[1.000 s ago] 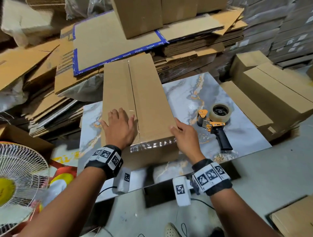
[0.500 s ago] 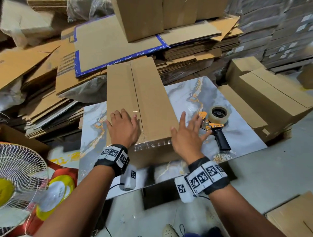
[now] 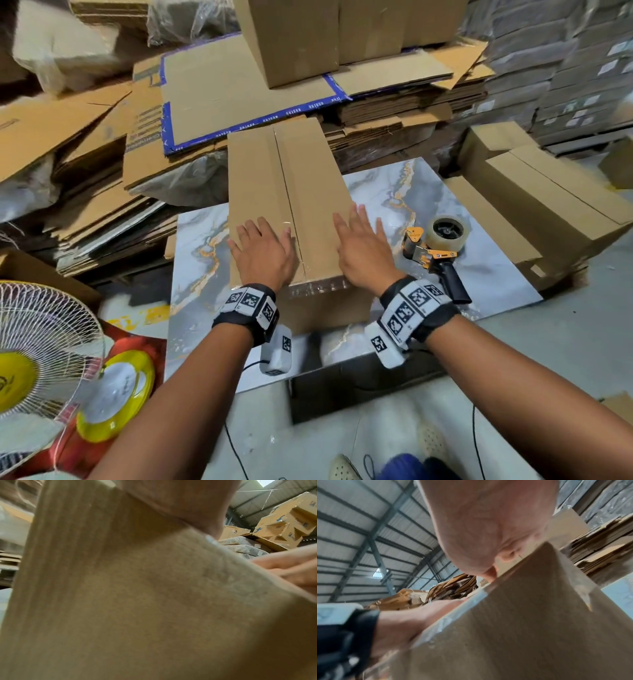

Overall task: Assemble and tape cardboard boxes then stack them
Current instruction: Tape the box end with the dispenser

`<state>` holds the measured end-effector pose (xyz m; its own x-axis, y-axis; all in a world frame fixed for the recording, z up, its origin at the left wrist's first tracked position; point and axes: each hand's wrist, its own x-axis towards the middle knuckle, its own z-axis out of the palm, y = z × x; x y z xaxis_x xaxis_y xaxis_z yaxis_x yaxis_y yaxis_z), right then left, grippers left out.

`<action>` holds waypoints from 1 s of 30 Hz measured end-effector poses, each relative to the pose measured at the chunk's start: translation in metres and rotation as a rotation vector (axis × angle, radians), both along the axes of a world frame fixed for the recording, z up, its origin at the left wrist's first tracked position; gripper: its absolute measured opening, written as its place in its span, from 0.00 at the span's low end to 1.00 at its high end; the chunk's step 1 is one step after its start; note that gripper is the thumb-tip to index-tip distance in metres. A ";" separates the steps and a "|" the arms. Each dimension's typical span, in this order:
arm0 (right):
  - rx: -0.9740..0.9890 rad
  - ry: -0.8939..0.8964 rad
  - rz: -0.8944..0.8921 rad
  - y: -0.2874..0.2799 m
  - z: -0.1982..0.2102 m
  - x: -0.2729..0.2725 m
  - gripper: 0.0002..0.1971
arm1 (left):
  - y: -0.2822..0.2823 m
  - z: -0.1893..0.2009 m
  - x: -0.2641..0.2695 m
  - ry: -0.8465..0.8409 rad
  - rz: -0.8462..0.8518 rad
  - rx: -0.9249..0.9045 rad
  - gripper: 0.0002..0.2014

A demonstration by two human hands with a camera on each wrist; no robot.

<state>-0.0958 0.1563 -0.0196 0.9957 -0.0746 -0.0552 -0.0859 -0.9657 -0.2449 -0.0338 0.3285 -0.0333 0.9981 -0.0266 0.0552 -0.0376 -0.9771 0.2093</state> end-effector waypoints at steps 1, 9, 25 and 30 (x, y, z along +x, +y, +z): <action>0.003 -0.017 0.066 0.002 -0.003 0.006 0.35 | -0.005 0.000 0.000 0.017 0.033 -0.015 0.34; -0.037 -0.044 0.184 -0.004 -0.018 0.013 0.28 | -0.023 -0.002 -0.002 0.136 0.035 -0.020 0.38; -0.067 -0.087 0.189 -0.004 -0.024 0.012 0.26 | 0.003 -0.001 -0.010 0.042 -0.082 0.016 0.39; -0.046 -0.065 0.192 -0.004 -0.024 0.011 0.26 | 0.076 -0.003 0.001 -0.017 -0.455 -0.022 0.39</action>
<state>-0.0846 0.1519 -0.0434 0.9932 0.1162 0.0090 0.1156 -0.9732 -0.1989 -0.0330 0.4041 -0.0367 0.8842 -0.4607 0.0768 -0.4654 -0.8558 0.2259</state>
